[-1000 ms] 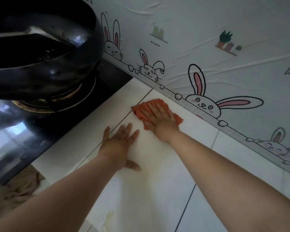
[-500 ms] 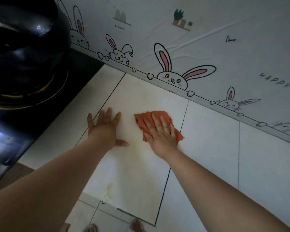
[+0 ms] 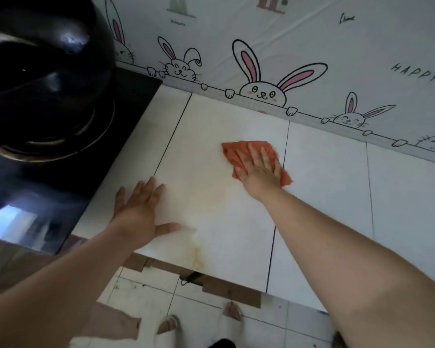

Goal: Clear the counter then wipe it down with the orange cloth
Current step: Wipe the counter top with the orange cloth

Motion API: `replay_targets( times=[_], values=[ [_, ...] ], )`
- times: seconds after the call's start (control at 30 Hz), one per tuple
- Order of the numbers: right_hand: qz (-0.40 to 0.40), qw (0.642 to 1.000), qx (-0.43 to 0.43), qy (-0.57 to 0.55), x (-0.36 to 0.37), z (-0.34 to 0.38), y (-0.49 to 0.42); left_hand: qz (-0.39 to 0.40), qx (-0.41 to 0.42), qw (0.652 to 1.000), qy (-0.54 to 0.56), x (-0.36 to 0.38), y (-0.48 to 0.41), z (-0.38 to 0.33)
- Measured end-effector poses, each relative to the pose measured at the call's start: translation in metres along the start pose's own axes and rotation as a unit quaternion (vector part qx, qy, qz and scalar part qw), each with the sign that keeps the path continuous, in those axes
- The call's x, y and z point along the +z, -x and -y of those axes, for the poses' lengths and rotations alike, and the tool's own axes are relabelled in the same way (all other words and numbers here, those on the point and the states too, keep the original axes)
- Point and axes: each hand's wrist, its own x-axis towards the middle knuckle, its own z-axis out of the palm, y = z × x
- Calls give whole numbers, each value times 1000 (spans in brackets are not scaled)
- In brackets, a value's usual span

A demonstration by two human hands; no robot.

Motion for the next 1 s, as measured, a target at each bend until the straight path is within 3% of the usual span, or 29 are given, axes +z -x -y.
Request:
replay_targets(
  times=[0.13,0.3,0.43,0.6,0.67,0.77,0.9,1.0],
  values=[
    [-4,1000,23,-14,9,20,10,22,36,999,-1,5,13,11],
    [-4,987,-160,33,47,52,83,59,89,992,-67,11,24,12],
    [14,972,-229,59,27,38,52,33,83,990,-113,11,23,13],
    [-5,999,-33,7,12,67,-21,16,68,989,-131,12,23,14],
    [11,1000,0,-2,15,87,-25,9,65,990,-128,12,23,14],
    [15,993,-109,33,33,114,6,-17,42,993,-109,16,28,16],
    [31,952,-300,58,45,118,44,-49,-8,998,-44,23,39,22],
    [41,950,-304,62,25,109,5,-44,-39,998,29,27,44,29]
  ],
)
